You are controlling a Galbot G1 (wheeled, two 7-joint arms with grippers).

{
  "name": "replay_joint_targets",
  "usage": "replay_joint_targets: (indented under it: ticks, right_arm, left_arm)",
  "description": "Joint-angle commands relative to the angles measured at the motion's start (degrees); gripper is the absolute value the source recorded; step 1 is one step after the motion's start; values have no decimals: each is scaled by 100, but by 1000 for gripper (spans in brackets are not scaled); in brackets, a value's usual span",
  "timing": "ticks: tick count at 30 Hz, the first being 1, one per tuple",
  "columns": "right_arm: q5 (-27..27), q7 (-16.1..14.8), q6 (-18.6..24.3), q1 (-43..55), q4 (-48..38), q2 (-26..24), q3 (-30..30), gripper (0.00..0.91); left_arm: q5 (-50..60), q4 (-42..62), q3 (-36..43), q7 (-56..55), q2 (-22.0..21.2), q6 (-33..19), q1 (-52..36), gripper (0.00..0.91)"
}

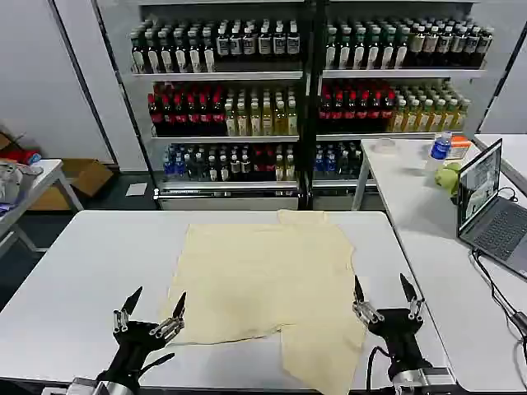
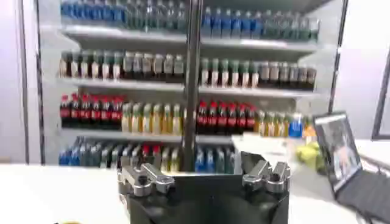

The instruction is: Fold and organize the clothes.

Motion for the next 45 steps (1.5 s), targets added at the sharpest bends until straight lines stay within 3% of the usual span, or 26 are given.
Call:
replay_joint_targets:
  ticks: [1, 8, 14, 19, 40, 41, 42, 43, 44, 45]
  right_arm:
    - [79, -32, -501, -230, 117, 20, -16, 907]
    - [472, 95, -868, -507, 2, -317, -78, 907]
    - [457, 109, -841, -736, -78, -346, -279, 907]
    - [325, 168, -735, -735, -267, -319, -413, 907]
    - [249, 364, -551, -571, -695, -129, -838, 907]
    - [293, 368, -557, -542, -708, -115, -841, 907]
    - [346, 379, -563, -513, -726, -103, -839, 907]
    - [419, 383, -569, -487, -743, -93, -828, 836]
    - [468, 393, -575, -442, -758, -76, -822, 665]
    - [554, 406, -600, -415, -765, -67, -816, 554]
  left_arm:
    - [-139, 148, -166, -12, 273, 813, 7, 907]
    - [-156, 612, 15, -113, 713, 1115, -184, 907]
    - [-365, 862, 61, -122, 984, 1257, -355, 907]
    - [-484, 1025, 139, -125, 995, 1564, -506, 907]
    - [-583, 1303, 312, 63, 1047, 1564, -684, 897]
    - [-585, 1314, 315, 63, 1040, 1565, -689, 836]
    - [-587, 1320, 317, 61, 1036, 1564, -692, 564]
    - [-590, 1342, 317, 63, 1035, 1561, -696, 212]
    - [-594, 1358, 315, 67, 1031, 1559, -703, 10]
    - [-620, 1375, 314, 64, 1031, 1559, -706, 10]
